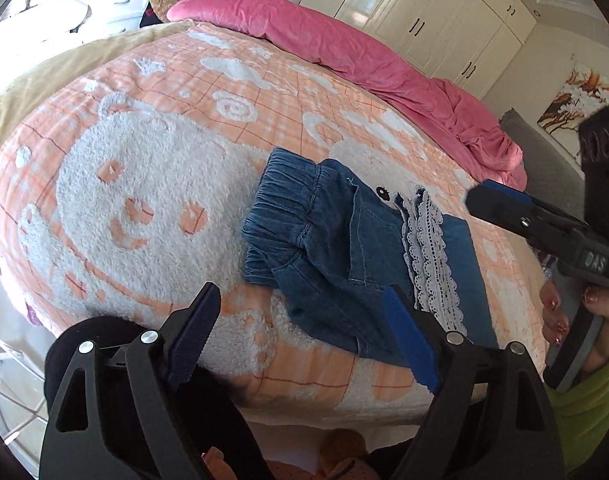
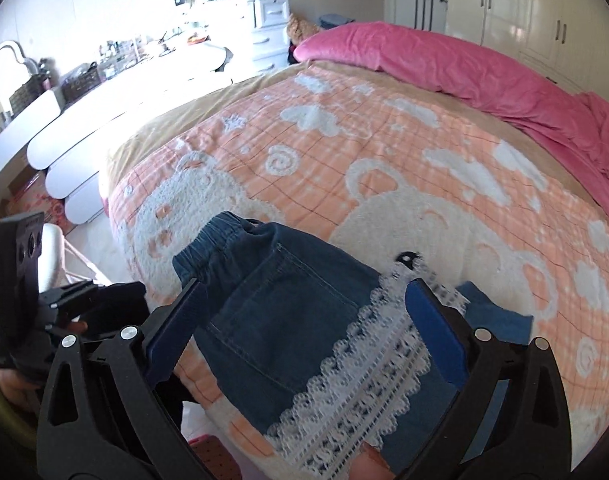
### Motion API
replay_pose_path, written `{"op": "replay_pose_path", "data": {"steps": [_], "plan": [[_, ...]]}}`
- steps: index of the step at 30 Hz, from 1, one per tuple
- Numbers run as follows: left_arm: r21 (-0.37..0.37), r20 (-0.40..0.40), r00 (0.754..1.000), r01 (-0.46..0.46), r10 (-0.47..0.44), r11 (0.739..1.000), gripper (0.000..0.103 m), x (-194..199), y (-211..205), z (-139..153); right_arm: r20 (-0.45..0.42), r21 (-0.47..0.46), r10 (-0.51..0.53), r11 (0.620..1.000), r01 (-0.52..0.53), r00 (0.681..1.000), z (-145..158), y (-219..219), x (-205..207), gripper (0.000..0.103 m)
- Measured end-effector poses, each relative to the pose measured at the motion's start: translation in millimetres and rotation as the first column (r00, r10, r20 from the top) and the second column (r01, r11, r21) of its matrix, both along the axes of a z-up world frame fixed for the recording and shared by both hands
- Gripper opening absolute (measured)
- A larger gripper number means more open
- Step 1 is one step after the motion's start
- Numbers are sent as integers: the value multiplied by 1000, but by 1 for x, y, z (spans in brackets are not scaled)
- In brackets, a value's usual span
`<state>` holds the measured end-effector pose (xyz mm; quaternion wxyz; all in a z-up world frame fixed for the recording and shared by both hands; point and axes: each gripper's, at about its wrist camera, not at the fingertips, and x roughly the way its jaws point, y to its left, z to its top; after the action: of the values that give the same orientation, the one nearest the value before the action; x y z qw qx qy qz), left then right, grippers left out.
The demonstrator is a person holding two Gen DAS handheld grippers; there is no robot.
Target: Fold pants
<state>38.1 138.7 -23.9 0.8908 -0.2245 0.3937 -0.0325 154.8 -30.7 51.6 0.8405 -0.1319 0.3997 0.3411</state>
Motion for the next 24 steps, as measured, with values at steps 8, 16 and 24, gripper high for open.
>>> {"op": "replay_pose_path", "data": {"steps": [8,16,24], "plan": [[-92,-37,999,-13,10,996,83,16,8,-16,-105,-62,98,993,-105,990,-18,51,31,94],[-133,-33,999,-1,-3,991,83,39,7,-26,-226,-63,164,981,-183,960,-38,90,56,94],[-133,-49,999,6,-13,991,81,51,7,-40,-299,-68,190,973,-220,935,-62,110,72,94]]}}
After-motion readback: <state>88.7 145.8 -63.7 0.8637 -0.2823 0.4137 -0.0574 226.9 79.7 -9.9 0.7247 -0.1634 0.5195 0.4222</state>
